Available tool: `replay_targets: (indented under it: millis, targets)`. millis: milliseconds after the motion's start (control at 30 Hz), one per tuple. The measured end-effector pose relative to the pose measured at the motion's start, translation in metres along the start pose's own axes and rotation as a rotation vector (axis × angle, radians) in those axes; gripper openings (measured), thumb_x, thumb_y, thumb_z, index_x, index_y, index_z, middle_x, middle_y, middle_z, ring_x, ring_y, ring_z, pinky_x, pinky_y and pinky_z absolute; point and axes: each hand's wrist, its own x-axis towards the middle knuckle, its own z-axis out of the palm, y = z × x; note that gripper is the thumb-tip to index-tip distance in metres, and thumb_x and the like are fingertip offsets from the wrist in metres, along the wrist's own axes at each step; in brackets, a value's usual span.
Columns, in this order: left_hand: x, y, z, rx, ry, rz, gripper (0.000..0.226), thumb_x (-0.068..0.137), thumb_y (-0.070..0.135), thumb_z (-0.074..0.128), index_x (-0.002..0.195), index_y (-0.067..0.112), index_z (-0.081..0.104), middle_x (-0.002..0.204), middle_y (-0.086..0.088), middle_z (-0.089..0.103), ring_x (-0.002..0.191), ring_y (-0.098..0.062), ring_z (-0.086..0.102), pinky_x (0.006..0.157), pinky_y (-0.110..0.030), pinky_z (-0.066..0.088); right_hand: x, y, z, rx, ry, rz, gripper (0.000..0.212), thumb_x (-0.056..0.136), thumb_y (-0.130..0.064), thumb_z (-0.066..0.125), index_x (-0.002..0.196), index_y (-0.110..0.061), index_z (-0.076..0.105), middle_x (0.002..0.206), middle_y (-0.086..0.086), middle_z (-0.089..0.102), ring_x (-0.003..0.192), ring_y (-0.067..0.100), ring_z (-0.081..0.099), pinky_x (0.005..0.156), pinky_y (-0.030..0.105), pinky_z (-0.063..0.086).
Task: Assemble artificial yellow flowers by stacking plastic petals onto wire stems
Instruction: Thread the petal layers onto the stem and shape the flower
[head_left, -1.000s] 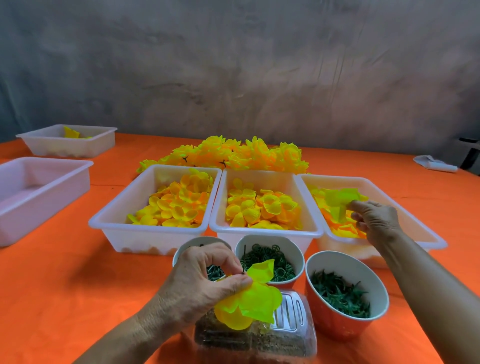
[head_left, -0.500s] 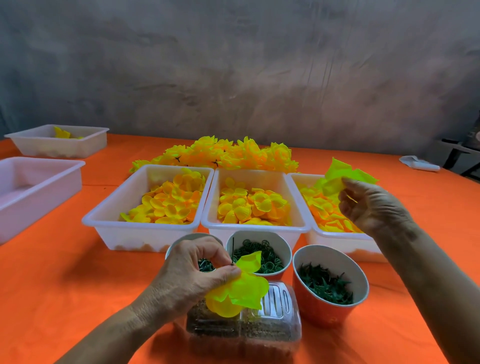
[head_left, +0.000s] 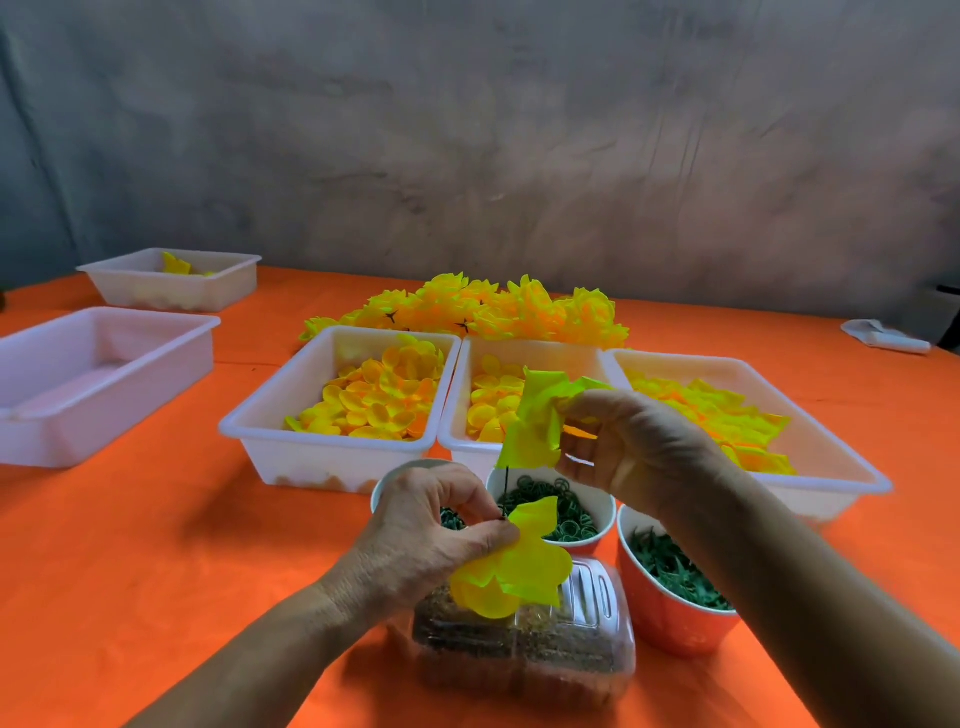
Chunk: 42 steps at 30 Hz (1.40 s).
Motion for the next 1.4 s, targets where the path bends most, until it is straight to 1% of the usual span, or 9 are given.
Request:
replay_targets:
  millis: [133,267,400,600,767,900,1000,1233,1400]
  targets:
    - [-0.002,0.000,0.000,-0.023,0.013,-0.021,0.015,0.064,0.029,0.081,0.061,0.023,0.068,0.071,0.003,0.066,0.073,-0.017,0.063,0.073,-0.043,0.051,0.002,0.005,0.005,0.084,0.020,0.045,0.014,0.085,-0.004,0.049,0.077,-0.012,0.057,0.080,0.010,0.067,0.070,0.023,0.062,0.065,0.031,0.045]
    - [-0.001,0.001,0.001,-0.024,0.015,-0.023,0.015,0.064,0.029,0.082,0.061,0.025,0.068,0.069,0.005,0.065,0.073,-0.016,0.062,0.074,-0.043,0.050,0.005,0.010,0.008,0.125,0.077,0.043,0.030,0.083,-0.008,0.058,0.113,-0.010,0.059,0.111,0.015,0.067,0.090,0.030,0.064,0.067,0.035,0.049]
    - [-0.002,0.000,0.001,-0.017,0.009,-0.026,0.015,0.063,0.035,0.078,0.059,0.025,0.067,0.070,0.006,0.066,0.074,-0.014,0.062,0.074,-0.039,0.050,0.006,0.014,0.013,0.095,0.054,0.056,0.013,0.086,-0.011,0.060,0.098,-0.015,0.061,0.087,0.007,0.068,0.071,0.019,0.063,0.061,0.030,0.045]
    - [-0.001,-0.001,0.002,-0.020,0.018,-0.010,0.015,0.063,0.033,0.078,0.056,0.027,0.066,0.068,0.006,0.065,0.071,-0.014,0.062,0.070,-0.033,0.049,0.008,0.021,0.016,0.136,0.063,0.005,0.015,0.087,0.002,0.057,0.099,-0.007,0.060,0.098,0.017,0.067,0.080,0.028,0.065,0.056,0.034,0.055]
    - [-0.002,0.001,0.003,-0.053,0.032,-0.056,0.013,0.061,0.034,0.079,0.057,0.028,0.068,0.071,0.002,0.067,0.074,-0.015,0.063,0.071,-0.038,0.051,-0.001,0.023,0.017,0.149,0.101,-0.074,0.015,0.080,0.012,0.059,0.074,0.004,0.048,0.059,0.006,0.069,0.051,0.018,0.067,0.046,0.034,0.054]
    - [-0.003,0.003,0.004,-0.084,0.046,-0.113,0.013,0.058,0.034,0.080,0.059,0.027,0.069,0.076,-0.002,0.067,0.078,-0.021,0.064,0.076,-0.048,0.053,-0.013,0.025,0.015,0.052,0.001,-0.121,0.010,0.070,-0.001,0.067,0.075,-0.009,0.068,0.070,0.008,0.073,0.061,0.020,0.071,0.047,0.031,0.056]
    - [-0.004,0.003,0.003,-0.090,0.040,-0.114,0.016,0.061,0.026,0.086,0.060,0.027,0.070,0.074,0.003,0.067,0.076,-0.014,0.064,0.075,-0.039,0.053,-0.023,0.026,0.013,-0.007,-0.058,-0.161,0.012,0.059,-0.009,0.070,0.070,-0.011,0.075,0.079,0.010,0.074,0.069,0.023,0.072,0.055,0.031,0.058]
    - [-0.005,0.003,0.003,-0.096,0.038,-0.132,0.024,0.060,0.021,0.087,0.060,0.037,0.069,0.073,0.020,0.067,0.069,0.000,0.062,0.068,-0.025,0.050,-0.037,0.025,0.009,-0.060,-0.114,-0.199,0.018,0.054,-0.006,0.071,0.072,-0.006,0.074,0.082,0.016,0.073,0.074,0.027,0.071,0.066,0.036,0.060]
    - [-0.003,0.004,0.004,-0.071,0.046,-0.094,0.015,0.060,0.030,0.082,0.057,0.030,0.067,0.071,0.007,0.066,0.071,-0.010,0.063,0.069,-0.032,0.051,-0.038,0.020,0.008,-0.084,-0.045,-0.276,0.009,0.054,-0.009,0.072,0.062,-0.012,0.072,0.071,0.010,0.071,0.062,0.020,0.069,0.057,0.029,0.058]
